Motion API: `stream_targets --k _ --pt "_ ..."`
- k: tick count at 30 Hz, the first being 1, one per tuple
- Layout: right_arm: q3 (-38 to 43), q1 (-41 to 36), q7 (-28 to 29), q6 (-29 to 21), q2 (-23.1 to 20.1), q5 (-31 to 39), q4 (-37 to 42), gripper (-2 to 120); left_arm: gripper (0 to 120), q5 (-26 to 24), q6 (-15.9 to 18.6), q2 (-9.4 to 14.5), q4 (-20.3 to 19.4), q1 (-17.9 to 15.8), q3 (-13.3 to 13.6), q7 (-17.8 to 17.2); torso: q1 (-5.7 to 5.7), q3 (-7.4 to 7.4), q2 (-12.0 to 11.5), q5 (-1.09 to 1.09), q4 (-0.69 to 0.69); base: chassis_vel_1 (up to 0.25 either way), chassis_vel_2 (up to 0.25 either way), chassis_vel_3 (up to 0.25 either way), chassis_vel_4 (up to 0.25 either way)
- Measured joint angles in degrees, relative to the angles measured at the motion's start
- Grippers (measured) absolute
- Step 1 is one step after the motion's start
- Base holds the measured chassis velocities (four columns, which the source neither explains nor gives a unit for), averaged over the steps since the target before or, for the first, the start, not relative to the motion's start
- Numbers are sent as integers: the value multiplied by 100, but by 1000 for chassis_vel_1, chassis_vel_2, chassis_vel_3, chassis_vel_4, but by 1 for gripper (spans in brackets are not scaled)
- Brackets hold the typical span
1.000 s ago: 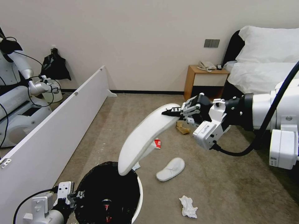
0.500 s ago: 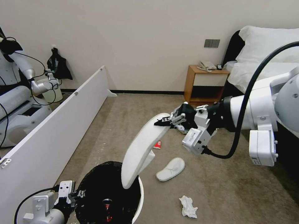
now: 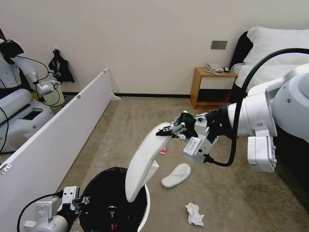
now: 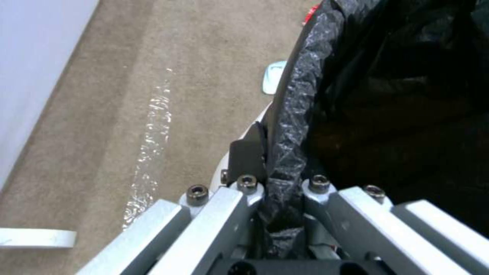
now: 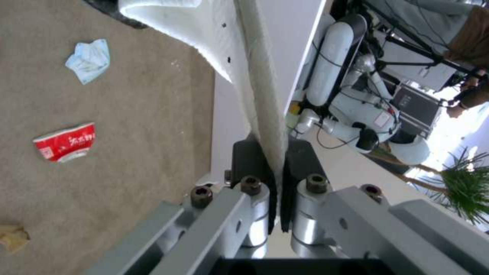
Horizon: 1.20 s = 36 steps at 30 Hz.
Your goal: Pick up the trash bin, then pick up the garbage from the floor and place it into the trash bin.
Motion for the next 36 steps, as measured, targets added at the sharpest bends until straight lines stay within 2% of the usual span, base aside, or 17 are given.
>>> stream_targets --k 8,13,15,18,21,25,27,36 --pt "-91 73 27 36 49 39 1 1 2 -68 0 160 18 -75 174 4 0 0 0 0 0 0 0 0 0" --pt "-107 77 22 37 51 37 -48 1 2 -164 0 351 9 -95 167 1 0 0 0 0 0 0 0 0 0" --pt "-95 77 19 37 35 35 -90 1 2 -239 0 508 9 -121 152 0 0 0 0 0 0 0 0 0 0" --pt "-92 77 15 38 27 34 -103 1 2 -275 0 564 11 -132 144 0 0 0 0 -1 0 0 0 0 0" --pt "-95 77 -2 49 14 25 -149 1 2 -431 0 799 54 -211 60 0 0 0 0 0 0 0 0 0 0" --pt "-102 70 -3 50 -4 20 -170 1 2 -492 0 887 73 -268 47 -1 0 0 0 0 0 0 0 0 0" --pt "-108 46 -4 51 -63 8 -207 1 2 -627 0 1016 110 -445 44 -22 0 0 0 -1 0 0 0 0 0" --pt "-113 -41 34 49 -238 9 -271 1 2 -797 0 1210 226 -735 30 -45 0 1 0 -1 0 0 0 0 0"
